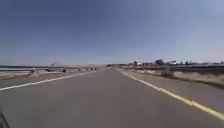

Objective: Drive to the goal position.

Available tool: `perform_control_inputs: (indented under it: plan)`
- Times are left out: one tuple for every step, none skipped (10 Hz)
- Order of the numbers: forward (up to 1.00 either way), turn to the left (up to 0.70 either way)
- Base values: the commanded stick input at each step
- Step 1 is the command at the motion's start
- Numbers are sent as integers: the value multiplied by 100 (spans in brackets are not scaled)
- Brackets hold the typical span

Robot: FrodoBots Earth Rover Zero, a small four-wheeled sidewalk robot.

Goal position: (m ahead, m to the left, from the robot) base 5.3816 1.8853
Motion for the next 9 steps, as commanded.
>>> perform_control_inputs:
  plan:
    - [100,0]
    - [100,0]
    - [100,0]
    - [100,0]
    - [100,0]
    - [100,0]
    - [100,0]
    - [100,0]
    - [100,0]
